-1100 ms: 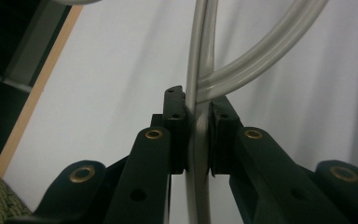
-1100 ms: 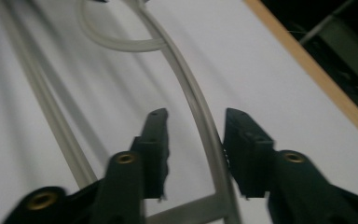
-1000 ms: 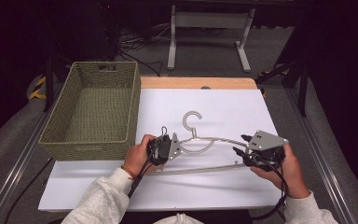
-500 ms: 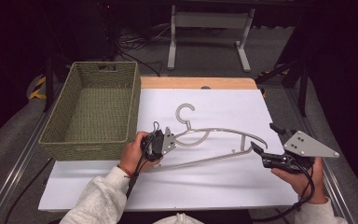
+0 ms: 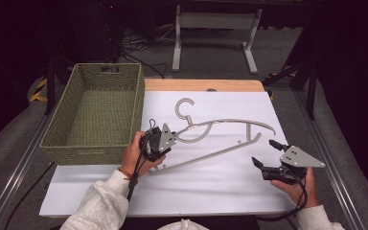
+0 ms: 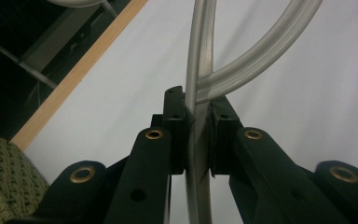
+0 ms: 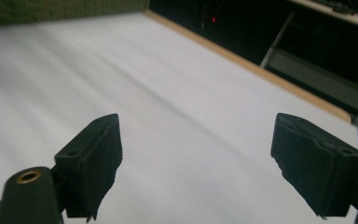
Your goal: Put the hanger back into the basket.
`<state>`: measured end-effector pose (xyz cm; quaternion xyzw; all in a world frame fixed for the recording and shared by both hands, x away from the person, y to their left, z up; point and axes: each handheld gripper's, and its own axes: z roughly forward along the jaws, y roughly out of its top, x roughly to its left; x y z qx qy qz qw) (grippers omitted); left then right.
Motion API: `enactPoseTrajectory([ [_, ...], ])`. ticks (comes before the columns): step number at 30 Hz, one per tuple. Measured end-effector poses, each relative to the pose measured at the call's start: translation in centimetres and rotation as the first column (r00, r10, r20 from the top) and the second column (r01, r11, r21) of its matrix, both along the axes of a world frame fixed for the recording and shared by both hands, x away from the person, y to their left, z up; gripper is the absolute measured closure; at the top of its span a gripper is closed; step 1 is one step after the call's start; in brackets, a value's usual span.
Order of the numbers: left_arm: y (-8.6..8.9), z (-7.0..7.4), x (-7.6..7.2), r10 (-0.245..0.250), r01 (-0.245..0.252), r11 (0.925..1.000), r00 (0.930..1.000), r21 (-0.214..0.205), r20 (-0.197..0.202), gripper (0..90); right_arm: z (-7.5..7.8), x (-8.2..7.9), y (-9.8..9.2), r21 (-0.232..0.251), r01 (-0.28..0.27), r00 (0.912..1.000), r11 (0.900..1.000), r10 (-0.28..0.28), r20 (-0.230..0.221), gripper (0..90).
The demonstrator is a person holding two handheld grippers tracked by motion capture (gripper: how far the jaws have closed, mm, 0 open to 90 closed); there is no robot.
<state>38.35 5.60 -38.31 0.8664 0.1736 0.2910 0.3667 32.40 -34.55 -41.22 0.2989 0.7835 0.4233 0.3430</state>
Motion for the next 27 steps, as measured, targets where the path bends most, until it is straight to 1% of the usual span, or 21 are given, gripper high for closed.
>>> enactPoseTrajectory([
  [1, 0.0, 0.1, 0.0, 0.006, -0.006, 1.0, 1.0, -0.004, 0.0, 81.3, -0.6, 0.3, 0.1, -0.025, 0.01, 0.9998, 0.9996, -0.01, -0.019, 17.7],
  [2, 0.0, 0.3, 0.1, 0.007, -0.007, 0.9999, 1.0, -0.013, 0.004, 81.3, -0.9, 0.5, 0.1, -0.035, 0.014, 0.9995, 0.9993, -0.015, -0.028, 17.9],
  [4, 0.0, 0.7, 0.2, 0.026, -0.026, 0.9996, 0.9996, -0.013, 0.012, 81.2, -1.6, 0.9, 0.1, -0.035, 0.023, 0.9983, 0.9991, -0.025, -0.053, 18.0],
  [5, 0.0, 1.0, 0.4, 0.027, -0.027, 0.9994, 0.9996, -0.023, 0.004, 81.2, -1.7, 1.0, 0.0, -0.029, 0.03, 0.9976, 0.9991, -0.031, -0.061, 17.9],
  [6, 0.0, 1.3, 0.5, 0.037, -0.037, 0.999, 0.9993, -0.026, 0.004, 81.2, -1.8, 1.2, -0.1, -0.022, 0.042, 0.9961, 0.9989, -0.044, -0.077, 17.9],
  [7, 0.0, 1.3, 0.5, 0.037, -0.037, 0.999, 0.9993, -0.026, 0.004, 81.3, -1.9, 1.3, -0.2, -0.021, 0.059, 0.9936, 0.998, -0.061, -0.095, 17.5],
  [8, -0.2, 2.1, 0.9, 0.048, -0.048, 0.9979, 0.9989, -0.044, 0.0, 81.3, -2.0, 1.4, -0.3, -0.01, 0.068, 0.9924, 0.9976, -0.069, -0.102, 17.5],
  [9, -0.2, 2.4, 1.0, 0.052, -0.052, 0.9973, 0.9986, -0.052, -0.008, 81.3, -2.1, 1.6, -0.4, 0.014, 0.067, 0.9913, 0.9976, -0.065, -0.115, 17.5],
  [10, -0.2, 2.4, 1.0, 0.052, -0.052, 0.9973, 0.9986, -0.052, -0.008, 81.2, -2.1, 1.6, -0.4, 0.014, 0.067, 0.9913, 0.9976, -0.065, -0.115, 17.5],
  [11, -0.2, 3.0, 1.1, 0.059, -0.059, 0.9961, 0.9982, -0.066, -0.013, 81.2, -2.2, 1.6, -0.5, 0.02, 0.07, 0.9897, 0.9973, -0.067, -0.127, 17.4],
  [13, -0.1, 4.1, 1.5, 0.056, -0.058, 0.9939, 0.9979, -0.094, -0.032, 81.2, -2.3, 1.7, -0.5, 0.02, 0.073, 0.9884, 0.9972, -0.069, -0.135, 17.2],
  [14, -0.1, 4.6, 1.6, 0.065, -0.067, 0.9926, 0.9974, -0.101, -0.03, 81.3, -2.3, 1.7, -0.5, 0.017, 0.074, 0.9882, 0.9971, -0.071, -0.136, 17.3],
  [16, 0.0, 5.9, 2.0, 0.066, -0.072, 0.9886, 0.9966, -0.132, -0.049, 81.2, -2.3, 1.7, -0.4, 0.016, 0.073, 0.9882, 0.9972, -0.07, -0.136, 19.3],
  [18, 0.2, 6.7, 2.3, 0.071, -0.079, 0.9852, 0.9957, -0.152, -0.059, 81.3, -2.3, 1.8, -0.4, 0.022, 0.074, 0.9879, 0.997, -0.07, -0.139, 19.3],
  [19, 0.4, 7.3, 2.6, 0.072, -0.084, 0.9817, 0.9947, -0.171, -0.074, 81.3, -2.3, 1.8, -0.4, 0.023, 0.074, 0.9876, 0.997, -0.07, -0.14, 19.2],
  [20, 0.5, 7.7, 2.7, 0.086, -0.1, 0.9788, 0.9928, -0.179, -0.083, 81.2, -2.3, 1.8, -0.4, 0.022, 0.078, 0.9872, 0.9967, -0.074, -0.141, 18.4],
  [21, 0.8, 8.1, 2.8, 0.083, -0.098, 0.976, 0.993, -0.195, -0.085, 81.3, -2.3, 1.8, -0.4, 0.021, 0.086, 0.9866, 0.9961, -0.082, -0.141, 17.8],
  [22, 0.8, 8.1, 2.8, 0.083, -0.098, 0.976, 0.993, -0.195, -0.085, 81.2, -2.3, 1.9, -0.4, 0.022, 0.098, 0.9852, 0.9949, -0.094, -0.143, 17.6],
  [25, 1.7, 9.3, 3.1, 0.079, -0.1, 0.9658, 0.9922, -0.239, -0.097, 81.2, -2.3, 2.0, -0.5, 0.032, 0.114, 0.9823, 0.9929, -0.108, -0.153, 16.9],
  [26, 2.0, 9.8, 3.2, 0.097, -0.119, 0.9654, 0.99, -0.232, -0.103, 81.3, -2.3, 2.0, -0.5, 0.032, 0.114, 0.9817, 0.993, -0.108, -0.157, 16.9],
  [27, 2.2, 10.1, 3.3, 0.102, -0.125, 0.9627, 0.9892, -0.24, -0.105, 81.3, -2.3, 2.0, -0.4, 0.03, 0.115, 0.9813, 0.9929, -0.109, -0.159, 16.8],
])
